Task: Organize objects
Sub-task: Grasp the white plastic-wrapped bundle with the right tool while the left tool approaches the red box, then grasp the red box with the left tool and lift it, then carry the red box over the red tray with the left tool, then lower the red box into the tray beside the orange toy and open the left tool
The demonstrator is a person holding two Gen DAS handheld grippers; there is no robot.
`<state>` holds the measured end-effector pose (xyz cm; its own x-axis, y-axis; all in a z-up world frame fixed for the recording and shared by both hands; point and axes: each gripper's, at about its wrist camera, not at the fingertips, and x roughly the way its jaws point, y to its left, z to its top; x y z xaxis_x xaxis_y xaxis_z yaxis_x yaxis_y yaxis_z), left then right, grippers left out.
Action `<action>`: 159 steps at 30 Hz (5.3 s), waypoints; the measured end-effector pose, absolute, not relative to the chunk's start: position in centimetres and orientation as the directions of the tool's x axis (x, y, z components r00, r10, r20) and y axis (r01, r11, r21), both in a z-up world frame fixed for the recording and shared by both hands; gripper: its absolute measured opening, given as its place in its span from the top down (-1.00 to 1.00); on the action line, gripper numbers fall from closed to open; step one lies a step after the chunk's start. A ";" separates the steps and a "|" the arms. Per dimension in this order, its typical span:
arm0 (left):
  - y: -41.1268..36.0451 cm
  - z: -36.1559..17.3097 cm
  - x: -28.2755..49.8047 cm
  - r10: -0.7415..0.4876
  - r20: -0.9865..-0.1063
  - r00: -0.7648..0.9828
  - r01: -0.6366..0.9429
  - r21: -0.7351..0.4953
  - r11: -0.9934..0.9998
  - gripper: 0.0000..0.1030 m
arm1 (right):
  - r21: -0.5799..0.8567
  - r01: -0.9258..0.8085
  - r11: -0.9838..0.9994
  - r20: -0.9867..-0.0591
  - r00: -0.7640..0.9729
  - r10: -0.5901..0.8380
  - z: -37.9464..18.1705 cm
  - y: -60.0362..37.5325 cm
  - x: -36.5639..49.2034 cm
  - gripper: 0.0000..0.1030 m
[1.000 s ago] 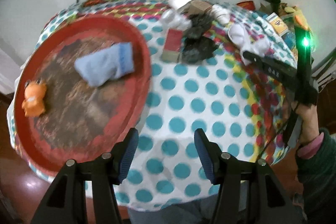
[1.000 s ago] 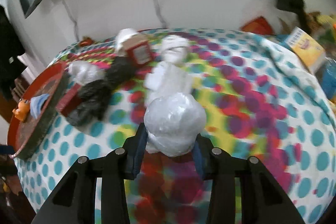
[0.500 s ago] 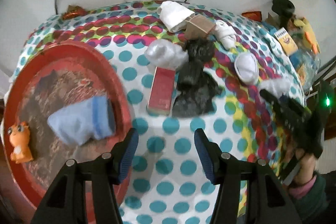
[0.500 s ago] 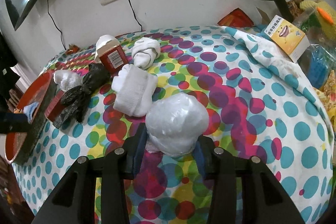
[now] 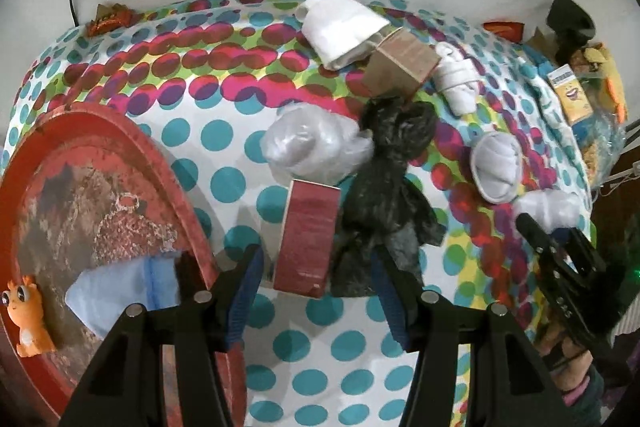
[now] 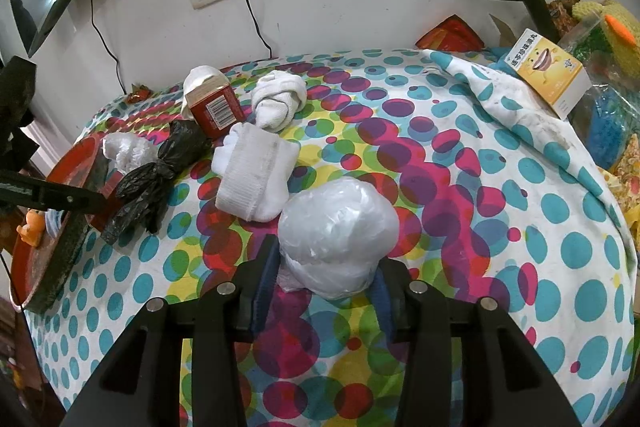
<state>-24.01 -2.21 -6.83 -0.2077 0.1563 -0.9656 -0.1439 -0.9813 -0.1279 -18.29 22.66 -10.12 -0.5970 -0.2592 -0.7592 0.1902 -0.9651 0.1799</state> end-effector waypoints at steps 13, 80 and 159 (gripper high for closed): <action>-0.8 -8.2 -24.9 0.081 -0.974 -0.211 -0.162 -0.047 -0.986 0.00 | 0.178 0.192 -0.965 -0.759 -0.597 -0.259 -10.1 22.4 -18.2 0.15; -12.6 -0.5 -13.7 0.032 -0.951 -0.308 0.016 -0.039 -0.999 0.42 | 0.112 0.203 -0.973 -0.773 -0.598 -0.213 -10.5 21.5 -18.3 0.12; -24.2 -2.9 -6.5 -0.089 -0.961 -0.263 0.223 0.030 -0.974 0.16 | 0.011 0.221 -0.975 -0.786 -0.600 -0.145 -10.9 20.1 -18.2 0.04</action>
<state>-6.50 -24.21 -2.88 -0.2634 -0.0895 -0.9605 0.2229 -0.9744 0.0296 -18.25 20.12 -10.91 -0.6005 -0.1449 -0.7864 0.2206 -0.9753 0.0113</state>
